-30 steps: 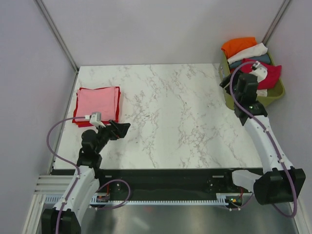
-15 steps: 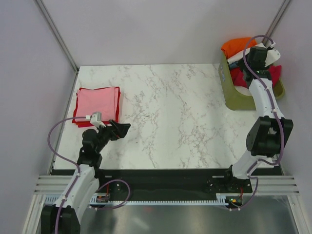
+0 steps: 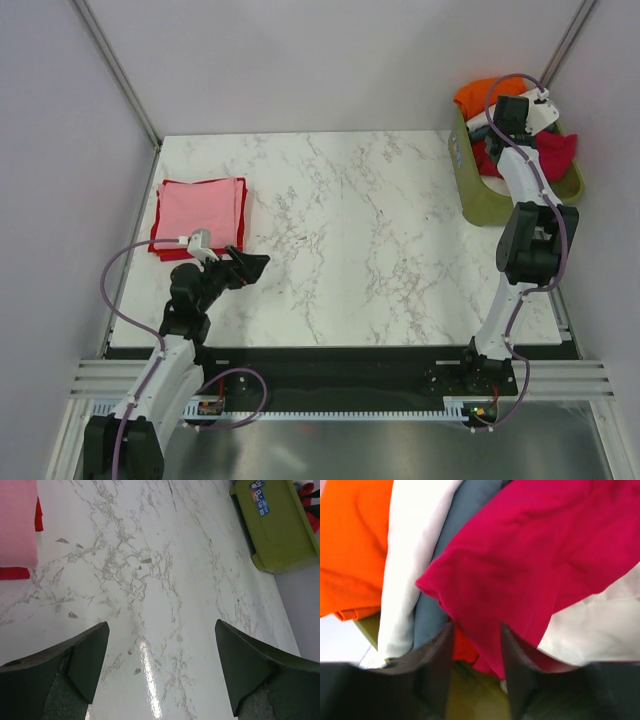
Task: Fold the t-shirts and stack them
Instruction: Grab the tshirt from the pile, then move the tshirt to the center of the board
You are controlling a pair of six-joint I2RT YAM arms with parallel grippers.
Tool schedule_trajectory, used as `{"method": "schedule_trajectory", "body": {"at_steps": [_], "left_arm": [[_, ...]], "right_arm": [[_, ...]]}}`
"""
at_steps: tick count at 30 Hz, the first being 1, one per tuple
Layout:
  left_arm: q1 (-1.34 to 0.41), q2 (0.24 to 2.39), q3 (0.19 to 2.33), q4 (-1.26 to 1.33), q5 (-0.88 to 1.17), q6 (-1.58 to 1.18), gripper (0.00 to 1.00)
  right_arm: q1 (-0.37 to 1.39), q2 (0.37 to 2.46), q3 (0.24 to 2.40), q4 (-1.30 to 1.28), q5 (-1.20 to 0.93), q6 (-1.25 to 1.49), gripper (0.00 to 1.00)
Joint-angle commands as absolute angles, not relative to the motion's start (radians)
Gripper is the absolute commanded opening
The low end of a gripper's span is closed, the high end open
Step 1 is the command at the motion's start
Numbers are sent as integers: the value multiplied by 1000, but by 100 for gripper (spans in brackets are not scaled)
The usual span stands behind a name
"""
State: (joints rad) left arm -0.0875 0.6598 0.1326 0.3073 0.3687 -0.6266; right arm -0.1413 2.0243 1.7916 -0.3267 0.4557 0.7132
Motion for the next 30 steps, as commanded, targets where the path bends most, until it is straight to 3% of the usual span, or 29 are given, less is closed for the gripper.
{"method": "schedule_trajectory", "body": {"at_steps": [1,3,5,6,10,14,20,23,27,28,29,30], "left_arm": [[-92,666,163,342,396,-658,94],[-92,673,164,342,394,-658,94],[-92,689,167,342,394,-657,94],[-92,692,169,342,394,-657,94],[-91,698,172,342,393,-652,93],[-92,693,170,342,383,-649,92],[-94,689,172,334,373,-626,90],[-94,675,170,331,365,-614,90],[-94,663,167,327,360,-604,89],[-94,661,167,327,362,-603,90],[-94,663,172,327,362,-601,90],[-94,666,172,327,365,-600,90]], "right_arm": [[-141,2043,1855,-281,518,719,44],[-141,2049,1876,-282,508,718,30],[-140,2043,1897,-288,471,707,7],[-137,2011,1898,-304,475,710,0],[-75,1834,1859,-278,526,636,0],[114,1657,1861,-199,509,506,0],[331,1500,1859,-176,224,535,0],[344,1431,1824,-163,120,581,0],[341,1295,1686,-156,179,572,0],[341,1272,1639,-156,211,577,6],[341,1249,1527,-156,221,587,23],[342,1211,1466,-158,215,601,63]]}}
